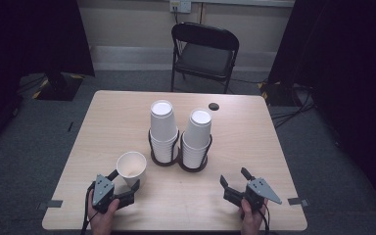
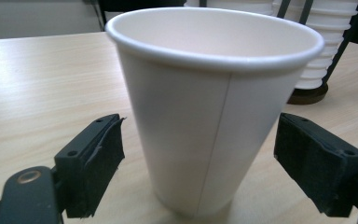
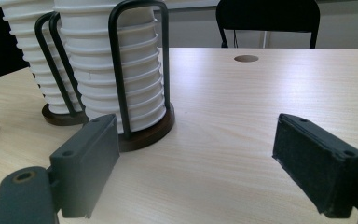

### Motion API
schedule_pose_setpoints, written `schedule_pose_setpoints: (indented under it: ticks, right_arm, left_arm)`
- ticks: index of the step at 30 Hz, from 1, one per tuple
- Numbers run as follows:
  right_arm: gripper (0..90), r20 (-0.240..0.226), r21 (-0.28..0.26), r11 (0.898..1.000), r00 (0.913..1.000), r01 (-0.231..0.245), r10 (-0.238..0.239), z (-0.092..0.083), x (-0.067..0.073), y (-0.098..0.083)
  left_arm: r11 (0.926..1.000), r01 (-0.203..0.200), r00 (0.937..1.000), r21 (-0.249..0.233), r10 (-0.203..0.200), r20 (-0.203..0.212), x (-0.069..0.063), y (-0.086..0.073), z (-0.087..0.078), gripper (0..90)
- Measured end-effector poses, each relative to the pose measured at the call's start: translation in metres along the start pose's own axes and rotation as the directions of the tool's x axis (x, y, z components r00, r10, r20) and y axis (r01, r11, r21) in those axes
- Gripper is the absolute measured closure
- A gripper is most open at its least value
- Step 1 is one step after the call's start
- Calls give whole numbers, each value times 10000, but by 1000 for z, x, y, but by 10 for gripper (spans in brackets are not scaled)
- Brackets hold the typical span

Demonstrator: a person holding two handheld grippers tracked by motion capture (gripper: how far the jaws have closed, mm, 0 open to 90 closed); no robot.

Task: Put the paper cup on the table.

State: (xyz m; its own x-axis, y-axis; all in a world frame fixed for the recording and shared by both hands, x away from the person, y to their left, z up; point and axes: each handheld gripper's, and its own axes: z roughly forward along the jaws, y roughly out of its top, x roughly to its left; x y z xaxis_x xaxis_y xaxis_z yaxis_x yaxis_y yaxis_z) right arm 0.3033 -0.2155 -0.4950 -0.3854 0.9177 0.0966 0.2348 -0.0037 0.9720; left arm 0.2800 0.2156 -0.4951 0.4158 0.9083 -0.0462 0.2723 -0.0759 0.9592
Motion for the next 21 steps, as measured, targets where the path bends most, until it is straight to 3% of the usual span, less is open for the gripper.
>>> schedule_pose_setpoints:
  ticks: [2,10,16,21]
  right_arm:
    - [139,2,6,10000,10000,25,-25,0,0,0]
    - [139,-3,2,10000,10000,17,-17,0,0,0]
    - [139,-26,-55,10000,10000,2,-2,-1,0,0]
    - [140,-73,7,10000,10000,-32,32,0,0,0]
  left_arm:
    - [9999,-159,9998,-62,159,-97,-3,-1,-7,155]
    - [9988,-305,9987,-377,320,397,-24,-2,-17,157]
    - [9977,-554,9980,-386,565,277,-33,-4,-7,156]
    - [9990,-358,9960,-273,379,811,-28,0,8,156]
